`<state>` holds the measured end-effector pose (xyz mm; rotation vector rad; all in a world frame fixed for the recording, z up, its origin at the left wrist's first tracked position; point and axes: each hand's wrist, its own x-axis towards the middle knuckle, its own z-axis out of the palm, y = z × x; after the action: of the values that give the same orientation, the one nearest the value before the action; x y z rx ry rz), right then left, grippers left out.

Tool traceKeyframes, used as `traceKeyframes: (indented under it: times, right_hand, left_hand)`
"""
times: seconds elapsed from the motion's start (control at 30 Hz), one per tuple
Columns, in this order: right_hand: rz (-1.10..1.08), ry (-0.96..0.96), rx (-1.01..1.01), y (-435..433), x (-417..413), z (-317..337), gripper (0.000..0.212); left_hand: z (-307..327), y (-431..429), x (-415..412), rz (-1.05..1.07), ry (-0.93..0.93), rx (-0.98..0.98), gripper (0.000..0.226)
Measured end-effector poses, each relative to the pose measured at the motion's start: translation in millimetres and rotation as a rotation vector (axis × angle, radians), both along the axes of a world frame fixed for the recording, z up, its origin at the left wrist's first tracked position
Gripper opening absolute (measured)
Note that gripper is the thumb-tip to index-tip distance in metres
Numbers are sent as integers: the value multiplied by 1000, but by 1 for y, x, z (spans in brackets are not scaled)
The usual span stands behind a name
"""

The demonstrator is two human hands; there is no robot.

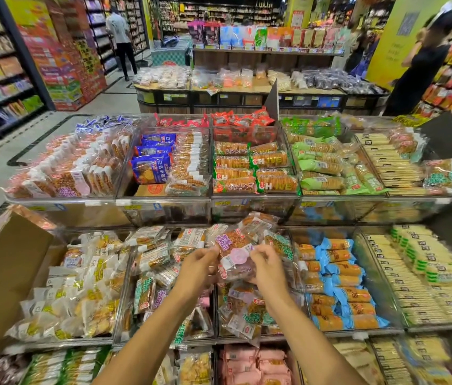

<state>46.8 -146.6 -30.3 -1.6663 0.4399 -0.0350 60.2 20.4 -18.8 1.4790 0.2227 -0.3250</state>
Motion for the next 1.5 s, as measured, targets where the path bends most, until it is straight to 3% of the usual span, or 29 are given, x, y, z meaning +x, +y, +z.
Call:
traceKeyframes:
  times: [0.1, 0.17, 0.33, 0.47, 0.63, 0.7, 0.77, 0.87, 0.93, 1.0, 1.07, 1.13, 1.2, 1.33, 1.5]
  right_hand:
    - [78, -19, -2, 2, -4, 6, 3]
    - [113, -35, -3, 5, -7, 8, 2]
    - [145, -78, -75, 11, -11, 3, 7]
    - [193, -69, -6, 6, -10, 3, 9]
    - [255, -24, 96, -3, -11, 1, 8]
    - [191, -22, 122, -7, -9, 4, 3]
    - [61, -55, -58, -14, -7, 0, 9]
    - [30, -140, -564, -29, -9, -13, 5]
    - [190, -120, -714, -34, -11, -22, 29]
    - [329, -21, -805, -32, -11, -32, 63]
    - [379, 35, -897, -27, -10, -40, 82]
    - [357, 43, -927, -22, -7, -47, 78]
    - [323, 25, -961, -20, -4, -47, 60]
    - [229, -51, -905, -23, -3, -38, 30]
    - [111, -169, -653, -39, -11, -25, 42]
  left_hand:
    - [3, 0, -2, 76, 39, -24, 35]
    - [4, 0, -3, 86, 35, -44, 43]
    - [-15, 8, 1, 91, 19, 5, 122]
    - [-30, 14, 5, 95, 74, -68, 132]
    - [-35, 24, 4, 71, 104, -151, 115]
    - [-13, 22, -7, 90, 133, -190, 83]
    - [-8, 25, -11, 79, 164, -173, 64]
    - [-12, 39, -14, 61, 172, -177, 72]
    - [-15, 48, -17, 83, 158, -180, 74]
    - [-21, 53, -22, 86, 169, -155, 59]
    - [-25, 57, -26, 78, 176, -139, 48]
    - [-31, 60, -30, 70, 180, -123, 56]
    - [-34, 65, -32, 87, 180, -110, 63]
    - [-38, 71, -36, 114, 182, -83, 44]
    - [-38, 74, -42, 123, 187, -108, 26]
